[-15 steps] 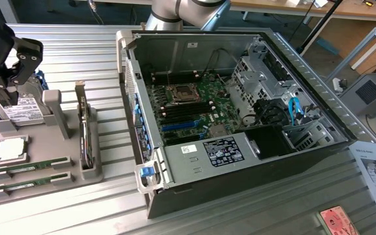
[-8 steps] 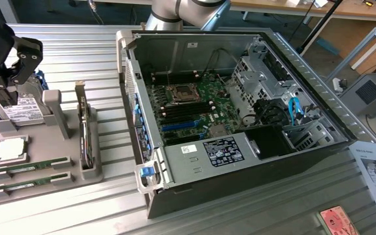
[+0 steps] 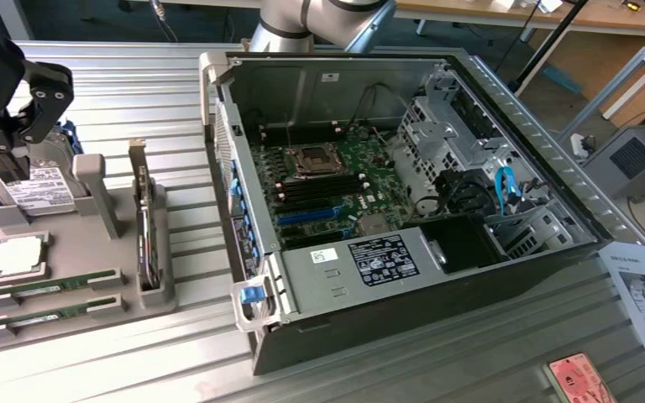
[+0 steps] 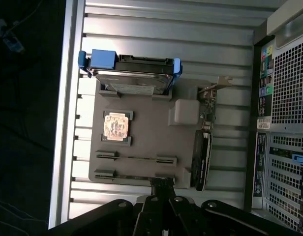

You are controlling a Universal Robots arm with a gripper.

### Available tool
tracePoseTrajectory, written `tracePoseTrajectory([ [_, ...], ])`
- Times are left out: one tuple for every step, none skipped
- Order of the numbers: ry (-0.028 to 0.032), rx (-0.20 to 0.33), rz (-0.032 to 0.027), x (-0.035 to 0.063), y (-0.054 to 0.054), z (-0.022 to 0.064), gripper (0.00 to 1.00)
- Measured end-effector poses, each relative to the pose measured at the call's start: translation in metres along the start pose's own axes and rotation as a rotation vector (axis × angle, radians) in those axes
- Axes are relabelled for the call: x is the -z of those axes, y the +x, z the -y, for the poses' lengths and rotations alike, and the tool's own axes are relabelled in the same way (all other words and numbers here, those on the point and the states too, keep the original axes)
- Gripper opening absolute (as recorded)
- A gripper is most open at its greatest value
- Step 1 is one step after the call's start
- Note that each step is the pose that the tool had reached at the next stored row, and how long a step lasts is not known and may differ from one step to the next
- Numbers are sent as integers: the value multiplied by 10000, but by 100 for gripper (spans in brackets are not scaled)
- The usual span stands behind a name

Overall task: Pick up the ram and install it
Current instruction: 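Pick up the ram and move it above insertion slot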

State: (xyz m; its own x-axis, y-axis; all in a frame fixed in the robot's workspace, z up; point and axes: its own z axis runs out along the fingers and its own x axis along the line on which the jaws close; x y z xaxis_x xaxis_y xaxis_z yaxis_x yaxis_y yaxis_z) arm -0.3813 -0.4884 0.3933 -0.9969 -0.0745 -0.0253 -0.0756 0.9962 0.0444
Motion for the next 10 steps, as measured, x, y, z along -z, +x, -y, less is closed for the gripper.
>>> tracePoseTrajectory([
  [-1,59,-2,0,0,0,11],
  [-3,112,-5,0,0,0,11],
  [-4,170,-7,0,0,0,11],
  [-6,220,-10,0,0,0,11],
  [-7,278,-12,0,0,0,11],
  [-9,329,-14,0,0,0,11],
  [-10,392,-17,0,0,0,11],
  [-11,438,-19,0,0,0,11],
  [-13,504,-23,0,0,0,11],
  [-14,553,-24,0,0,0,11],
])
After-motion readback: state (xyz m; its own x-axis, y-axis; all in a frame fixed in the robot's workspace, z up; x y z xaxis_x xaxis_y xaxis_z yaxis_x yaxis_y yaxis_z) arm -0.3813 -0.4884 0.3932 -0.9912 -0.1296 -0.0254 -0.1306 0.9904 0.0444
